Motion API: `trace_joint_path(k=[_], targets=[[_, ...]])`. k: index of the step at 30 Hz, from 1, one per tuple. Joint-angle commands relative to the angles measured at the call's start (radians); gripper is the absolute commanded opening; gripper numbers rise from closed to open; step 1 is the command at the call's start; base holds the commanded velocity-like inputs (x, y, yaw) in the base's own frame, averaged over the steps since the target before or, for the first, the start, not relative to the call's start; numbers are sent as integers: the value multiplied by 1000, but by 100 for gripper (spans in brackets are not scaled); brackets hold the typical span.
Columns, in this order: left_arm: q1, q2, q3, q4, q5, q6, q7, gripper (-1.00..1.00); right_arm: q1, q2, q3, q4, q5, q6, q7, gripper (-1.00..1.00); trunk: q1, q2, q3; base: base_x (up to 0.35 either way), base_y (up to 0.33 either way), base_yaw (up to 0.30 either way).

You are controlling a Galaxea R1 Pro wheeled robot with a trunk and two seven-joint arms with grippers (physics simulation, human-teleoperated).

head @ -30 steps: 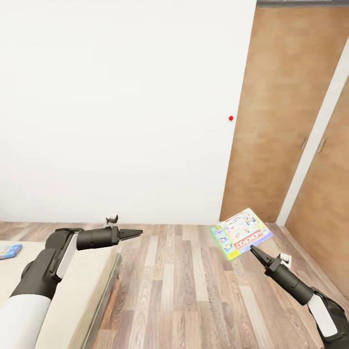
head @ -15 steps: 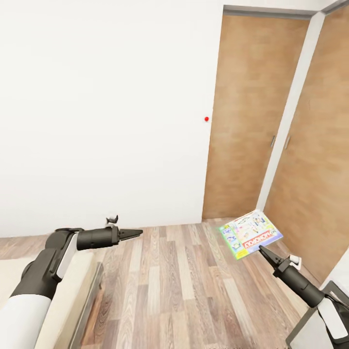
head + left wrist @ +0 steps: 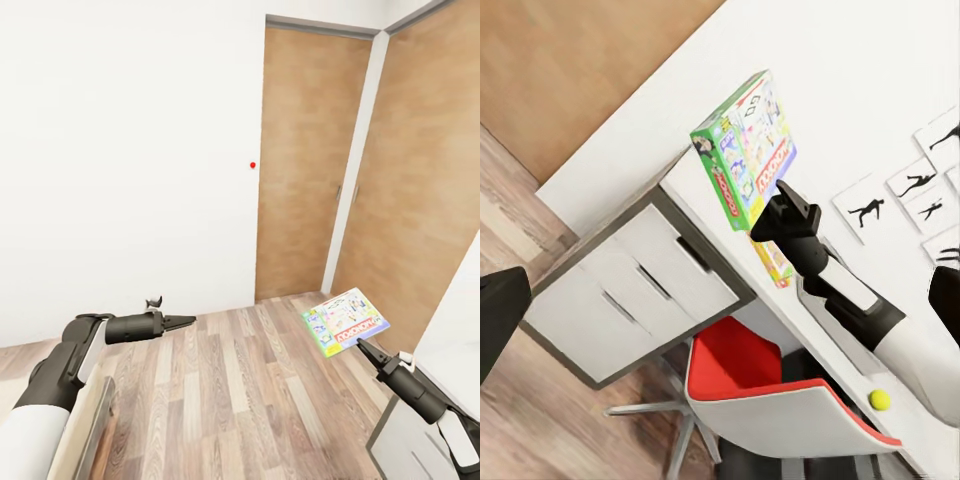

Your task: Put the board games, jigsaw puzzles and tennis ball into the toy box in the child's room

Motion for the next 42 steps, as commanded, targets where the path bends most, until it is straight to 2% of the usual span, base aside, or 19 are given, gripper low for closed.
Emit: trace_joint_path(k=[1,32,42], targets=[[-1,1,1,0,2,8,-2,100,-1,0,-1,4,-7,9,1,-100,1,-2,-2,0,0,-279],[-1,-1,1,-1,3,8,-3,100,-1,-1,-2,16,-8,9,-1,-100,1,-2,13,0,0,-276],[-1,0,1,-1,3,8,-3,100,-1,0,-2,16,-8,10,-5,-100,1,-2,15,0,0,-81]])
